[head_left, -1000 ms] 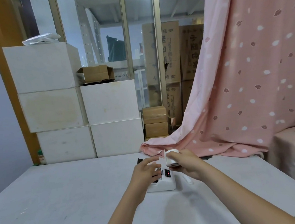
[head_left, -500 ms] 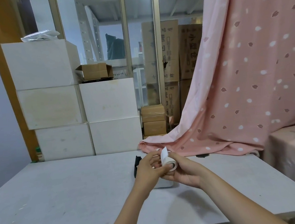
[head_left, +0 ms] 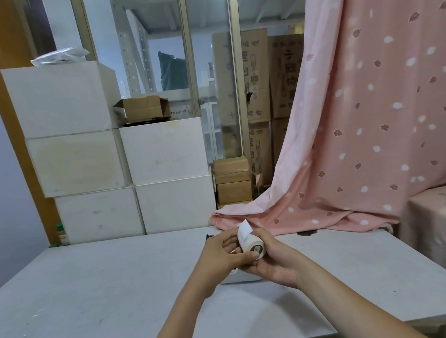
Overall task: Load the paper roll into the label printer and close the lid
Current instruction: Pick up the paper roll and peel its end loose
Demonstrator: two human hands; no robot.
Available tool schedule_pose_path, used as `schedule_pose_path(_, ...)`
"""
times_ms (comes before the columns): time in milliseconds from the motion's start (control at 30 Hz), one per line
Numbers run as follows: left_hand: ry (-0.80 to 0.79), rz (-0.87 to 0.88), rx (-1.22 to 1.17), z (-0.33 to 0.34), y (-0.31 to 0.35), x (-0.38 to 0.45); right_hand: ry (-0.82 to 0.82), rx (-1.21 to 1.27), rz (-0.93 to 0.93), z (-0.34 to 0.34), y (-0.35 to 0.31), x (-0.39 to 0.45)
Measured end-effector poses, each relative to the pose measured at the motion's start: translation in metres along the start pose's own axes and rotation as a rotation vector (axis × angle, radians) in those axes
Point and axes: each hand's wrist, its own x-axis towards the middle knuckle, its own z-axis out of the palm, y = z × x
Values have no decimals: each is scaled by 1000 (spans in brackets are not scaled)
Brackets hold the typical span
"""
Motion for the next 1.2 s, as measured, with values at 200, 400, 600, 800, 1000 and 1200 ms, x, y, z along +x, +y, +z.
schedule_pose_path(200, 21, -19, -137, -7, -6, -5, -29, 14, 2, 0, -3, -1)
schedule_pose_path(400, 64, 23, -62, -3, -6, -7, 32, -25, 1, 3, -1, 0)
schedule_pose_path(600, 23, 42, 158, 0, -2, -5, 9, -31, 14, 4, 2, -3)
schedule_pose_path(800, 107, 51, 231, 2, -1, 1, 26, -2, -12, 6, 3, -4)
schedule_pose_path(1000, 109, 7, 185, 0, -4, 2, 64, -96, 3, 4, 5, -1)
schedule_pose_path(1200, 169, 36, 438, -10, -7, 1, 460, -582, -189, 8, -13, 3)
